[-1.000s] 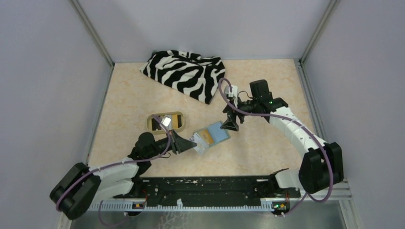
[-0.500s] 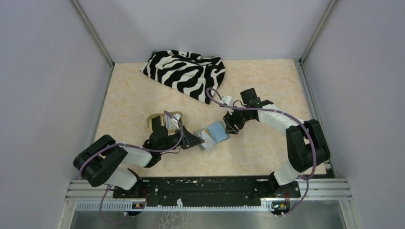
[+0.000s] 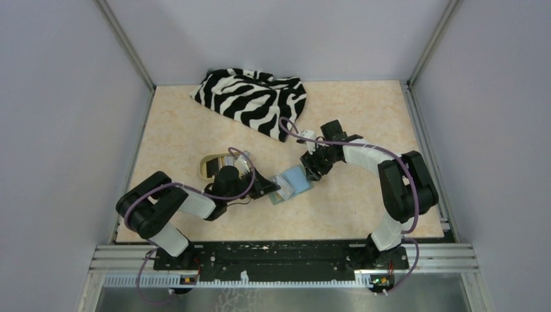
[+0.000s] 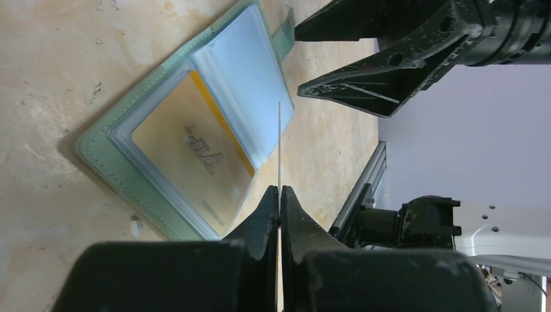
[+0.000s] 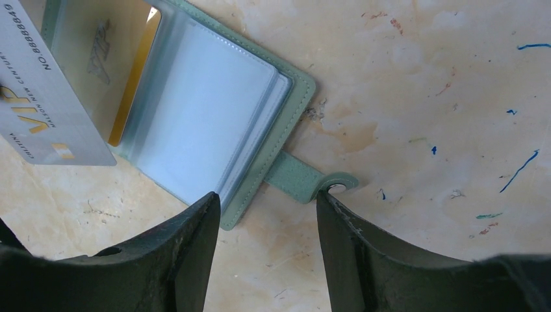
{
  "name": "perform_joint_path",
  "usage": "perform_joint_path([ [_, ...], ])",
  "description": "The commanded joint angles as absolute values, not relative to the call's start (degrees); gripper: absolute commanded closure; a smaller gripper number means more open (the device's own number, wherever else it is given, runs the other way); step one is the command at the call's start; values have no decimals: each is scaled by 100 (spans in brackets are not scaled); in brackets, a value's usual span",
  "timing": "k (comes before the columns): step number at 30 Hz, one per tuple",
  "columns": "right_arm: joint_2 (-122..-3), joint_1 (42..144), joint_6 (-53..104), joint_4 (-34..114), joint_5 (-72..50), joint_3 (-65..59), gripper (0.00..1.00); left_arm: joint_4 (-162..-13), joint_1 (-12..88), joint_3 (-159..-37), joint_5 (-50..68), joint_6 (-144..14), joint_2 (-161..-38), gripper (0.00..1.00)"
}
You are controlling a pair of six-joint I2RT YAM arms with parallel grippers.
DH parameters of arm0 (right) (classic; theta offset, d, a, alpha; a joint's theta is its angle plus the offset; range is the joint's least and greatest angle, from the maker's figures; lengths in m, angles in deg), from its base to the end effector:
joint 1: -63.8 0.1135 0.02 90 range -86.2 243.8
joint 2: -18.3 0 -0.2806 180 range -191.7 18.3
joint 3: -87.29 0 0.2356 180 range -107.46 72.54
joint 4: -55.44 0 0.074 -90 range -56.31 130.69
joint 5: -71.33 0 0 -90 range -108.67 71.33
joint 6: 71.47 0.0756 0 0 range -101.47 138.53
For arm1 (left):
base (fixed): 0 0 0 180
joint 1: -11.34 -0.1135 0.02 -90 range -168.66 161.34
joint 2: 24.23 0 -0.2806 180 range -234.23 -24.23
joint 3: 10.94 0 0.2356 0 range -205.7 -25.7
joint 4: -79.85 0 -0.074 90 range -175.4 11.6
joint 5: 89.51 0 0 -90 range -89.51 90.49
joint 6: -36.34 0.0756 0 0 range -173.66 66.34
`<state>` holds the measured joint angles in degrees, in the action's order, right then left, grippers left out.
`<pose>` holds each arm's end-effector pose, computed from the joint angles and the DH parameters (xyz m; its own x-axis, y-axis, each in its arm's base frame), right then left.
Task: Put the credit cards into the card holder
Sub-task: Insert the credit card into the card holder.
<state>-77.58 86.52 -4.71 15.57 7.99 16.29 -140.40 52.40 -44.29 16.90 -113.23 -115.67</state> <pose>0.2847 0.1560 0.1655 -0.5607 -0.6171 -0.5521 -0.8086 0.5517 0.2046 0.2054 -0.2073 0.1491 -0.8351 -0.3694 -0.4075 0.2227 0.4504 -0.8646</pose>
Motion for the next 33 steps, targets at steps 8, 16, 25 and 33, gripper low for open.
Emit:
perform_joint_path([
  [8, -7833, 8690, -368, 1634, 696, 1378, 44, -13884, 5274, -4576, 1433, -11344, -11910, 100],
  [16, -7877, 8735, -388, 1600, 657, 1374, 44, -14186, 5227, -4558, 1489, -11546, -12149, 100],
  [25, -8020, 8809, -438, 1517, 625, 1329, 45, -14780, 5057, -4501, 1683, -11851, -12542, 100],
  [33, -8132, 8874, -466, 1468, 578, 1301, 46, -15126, 4993, -4581, 1931, -12026, -12917, 100],
])
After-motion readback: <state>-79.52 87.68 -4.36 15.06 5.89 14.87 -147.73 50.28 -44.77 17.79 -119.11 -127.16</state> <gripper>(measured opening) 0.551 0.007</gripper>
